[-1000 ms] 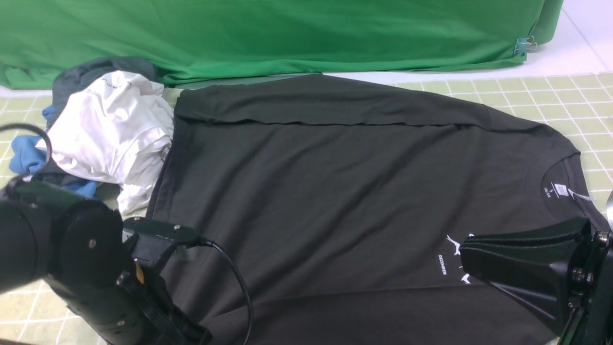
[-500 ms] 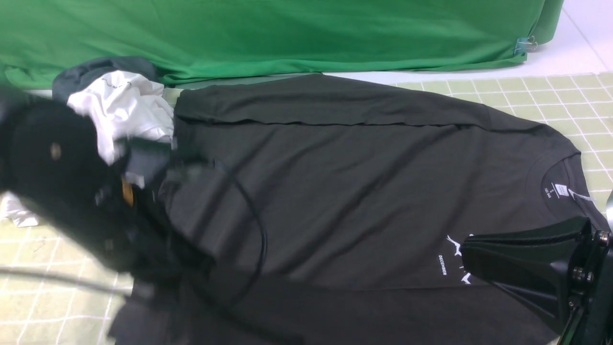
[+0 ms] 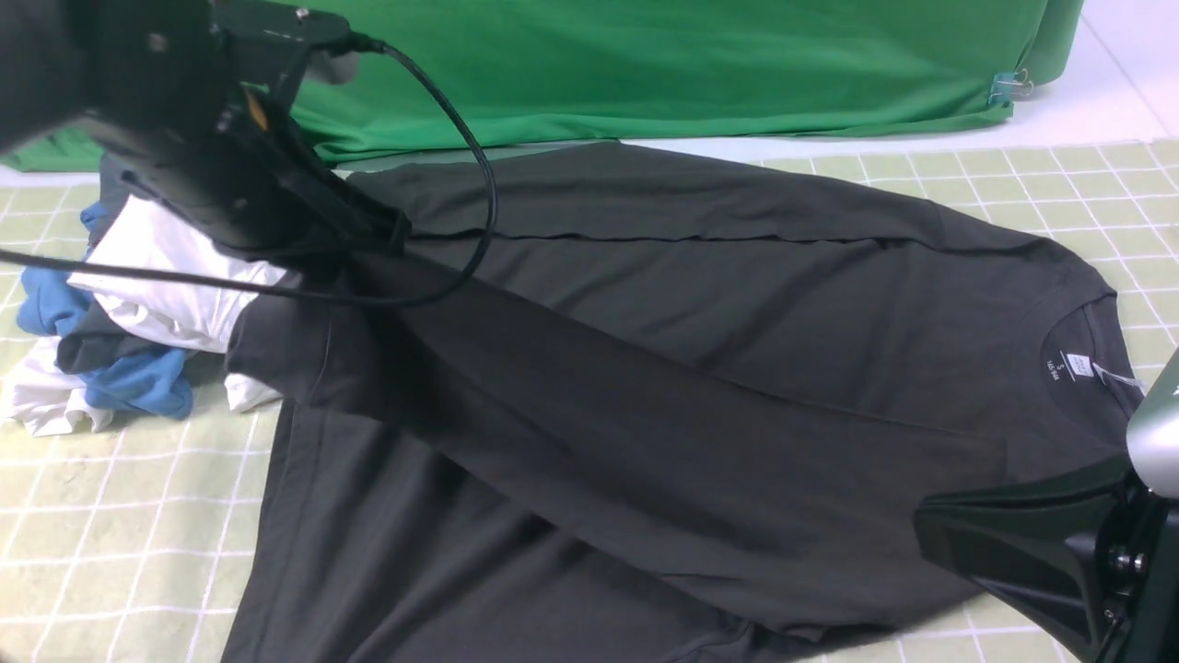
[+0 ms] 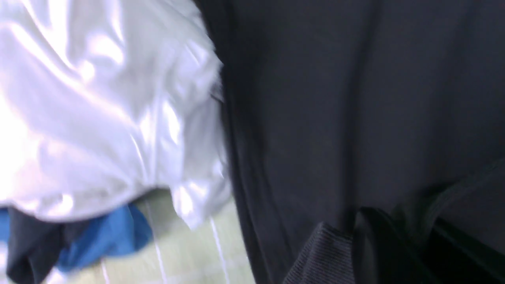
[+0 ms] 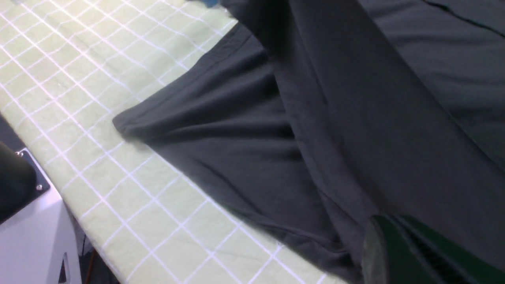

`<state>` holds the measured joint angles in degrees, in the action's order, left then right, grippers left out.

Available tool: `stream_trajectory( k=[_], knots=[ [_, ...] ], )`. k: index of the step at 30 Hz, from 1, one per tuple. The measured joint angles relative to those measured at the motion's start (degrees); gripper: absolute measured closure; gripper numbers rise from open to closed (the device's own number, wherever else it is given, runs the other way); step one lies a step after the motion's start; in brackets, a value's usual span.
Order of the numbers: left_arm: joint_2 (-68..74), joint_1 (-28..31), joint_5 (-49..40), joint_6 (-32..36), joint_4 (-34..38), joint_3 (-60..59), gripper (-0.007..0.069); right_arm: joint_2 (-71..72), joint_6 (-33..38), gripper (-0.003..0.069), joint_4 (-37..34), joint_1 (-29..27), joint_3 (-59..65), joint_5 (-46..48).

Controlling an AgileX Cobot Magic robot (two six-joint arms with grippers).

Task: Fold a long-sleeved shirt over a green coffee tablecloth.
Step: 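Fold the left side of the black T-shirt inward over its body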

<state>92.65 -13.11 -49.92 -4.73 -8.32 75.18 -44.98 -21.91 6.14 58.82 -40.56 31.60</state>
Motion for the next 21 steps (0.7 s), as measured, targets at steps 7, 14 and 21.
stream_trajectory(
  k=[7, 14, 21],
  knots=[
    [6.68, 1.61, 2.90, 0.83, -1.68, 0.28, 0.0577, 0.00, -0.06, 0.0650, -0.05, 0.00, 0.00, 3.32],
    [8.81, 1.61, 4.75, 1.94, -2.35, 0.28, 0.0446, -0.99, -1.31, 0.0645, -0.01, 0.00, -1.07, 11.91],
    [8.75, 1.61, 0.80, 1.94, -3.60, 3.65, 0.0235, -10.24, 0.75, 0.0541, -0.01, 0.00, -6.57, 19.32]
  ],
)
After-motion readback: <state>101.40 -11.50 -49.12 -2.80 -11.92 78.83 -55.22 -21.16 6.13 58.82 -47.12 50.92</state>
